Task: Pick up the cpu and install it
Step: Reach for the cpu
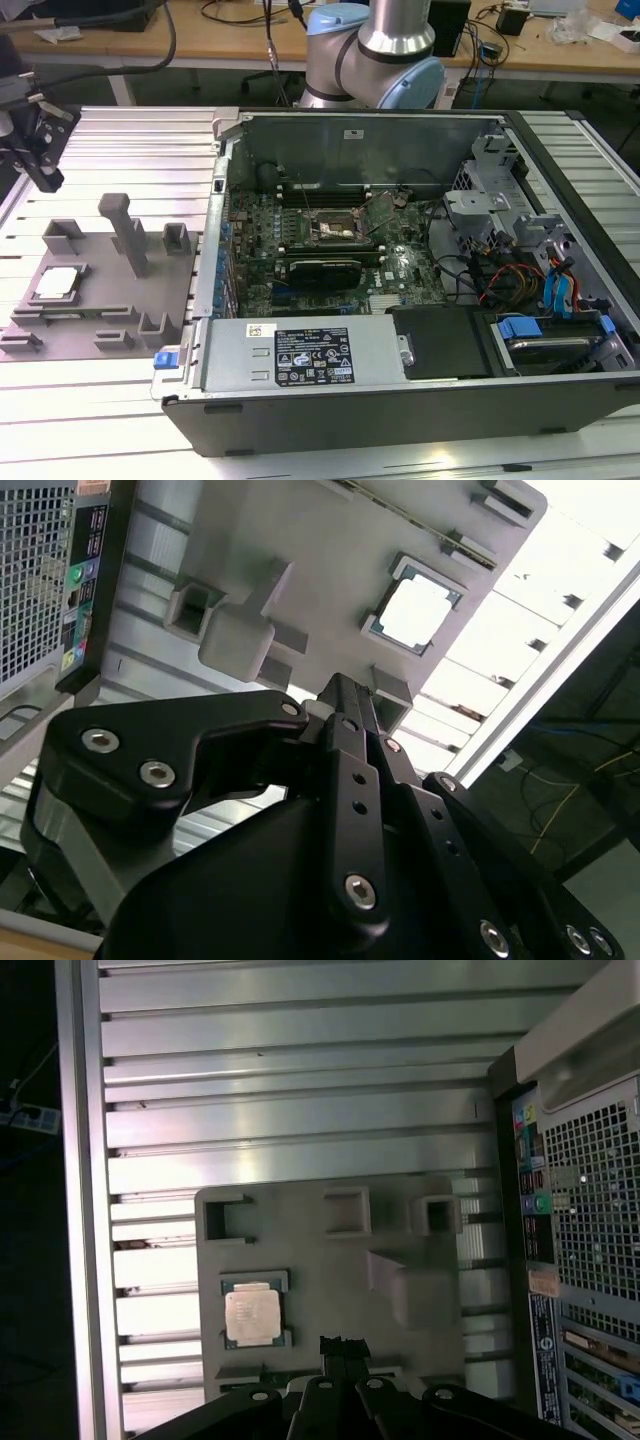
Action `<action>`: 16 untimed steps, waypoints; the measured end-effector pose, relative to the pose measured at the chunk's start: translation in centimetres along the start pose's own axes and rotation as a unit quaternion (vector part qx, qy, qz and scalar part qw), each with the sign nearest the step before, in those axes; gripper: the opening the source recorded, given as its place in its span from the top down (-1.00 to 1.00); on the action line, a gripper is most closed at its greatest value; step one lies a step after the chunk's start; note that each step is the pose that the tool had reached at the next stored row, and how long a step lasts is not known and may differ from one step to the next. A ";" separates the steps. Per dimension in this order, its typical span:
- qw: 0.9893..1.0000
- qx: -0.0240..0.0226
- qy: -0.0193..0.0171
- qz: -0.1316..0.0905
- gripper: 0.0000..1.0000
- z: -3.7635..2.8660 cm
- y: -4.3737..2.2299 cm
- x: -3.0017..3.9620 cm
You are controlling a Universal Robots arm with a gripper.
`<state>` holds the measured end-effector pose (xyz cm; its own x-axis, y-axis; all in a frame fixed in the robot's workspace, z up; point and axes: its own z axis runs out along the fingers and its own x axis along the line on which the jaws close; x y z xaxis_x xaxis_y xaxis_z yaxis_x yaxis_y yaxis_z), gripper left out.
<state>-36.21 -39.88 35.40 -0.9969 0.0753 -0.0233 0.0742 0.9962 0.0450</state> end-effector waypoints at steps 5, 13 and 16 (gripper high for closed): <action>1.000 0.000 0.000 0.000 0.79 0.97 -0.07 0.31; 1.000 0.000 0.000 0.000 0.79 2.47 -0.25 1.95; 1.000 0.000 0.000 0.000 0.79 2.78 -0.29 2.35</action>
<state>-38.50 -39.88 32.56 -0.9969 0.0754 -0.0234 0.0742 0.9962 0.0452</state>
